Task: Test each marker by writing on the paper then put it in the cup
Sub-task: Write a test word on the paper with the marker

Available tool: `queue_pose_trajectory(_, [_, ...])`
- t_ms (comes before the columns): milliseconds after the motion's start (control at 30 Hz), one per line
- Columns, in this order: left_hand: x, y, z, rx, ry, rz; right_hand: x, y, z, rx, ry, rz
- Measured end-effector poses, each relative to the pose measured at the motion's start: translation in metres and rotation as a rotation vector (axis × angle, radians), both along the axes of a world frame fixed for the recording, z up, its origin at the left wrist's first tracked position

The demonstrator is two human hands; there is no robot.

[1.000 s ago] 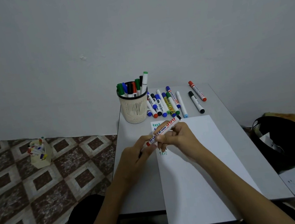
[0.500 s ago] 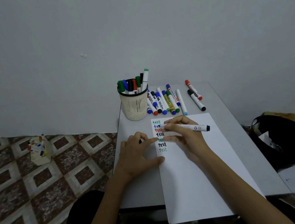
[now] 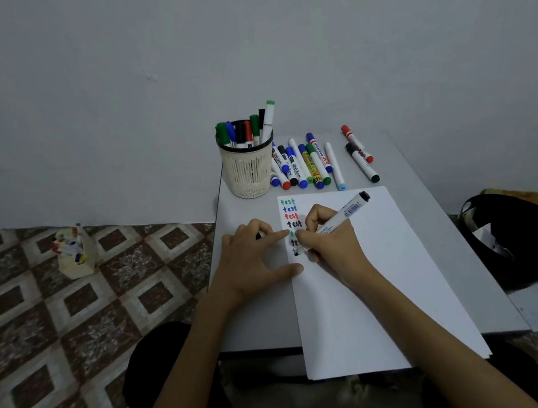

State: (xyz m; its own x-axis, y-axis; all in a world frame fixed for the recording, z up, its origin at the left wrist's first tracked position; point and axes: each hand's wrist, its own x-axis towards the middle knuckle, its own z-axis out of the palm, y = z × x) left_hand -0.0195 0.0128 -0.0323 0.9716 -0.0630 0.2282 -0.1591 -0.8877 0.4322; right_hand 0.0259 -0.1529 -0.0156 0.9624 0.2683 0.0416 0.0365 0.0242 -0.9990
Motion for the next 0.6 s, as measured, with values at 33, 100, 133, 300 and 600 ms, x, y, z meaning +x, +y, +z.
queue_pose_trajectory(33, [-0.0003, -0.0003, 0.0013, -0.004, 0.006, 0.0, -0.0001, -0.0001, -0.0001, -0.016, -0.005, 0.007])
queue_pose_trajectory(100, [-0.0007, -0.0003, 0.0033, -0.003, 0.021, -0.003, -0.0004, -0.0005, -0.0004, -0.021, -0.009, 0.02])
queue_pose_trajectory(133, [-0.0008, -0.0001, 0.0039, 0.004, 0.034, -0.007, -0.0007, -0.0009, -0.0004, -0.011, -0.011, 0.029])
queue_pose_trajectory(300, [-0.0026, 0.0022, 0.0065, 0.029, 0.108, -0.035, -0.0022, -0.0012, -0.0008, -0.024, -0.046, 0.047])
queue_pose_trajectory(600, [-0.0041, 0.004, 0.0036, 0.02, 0.073, -0.058, -0.0079, 0.0031, 0.0009, -0.099, -0.132, 0.044])
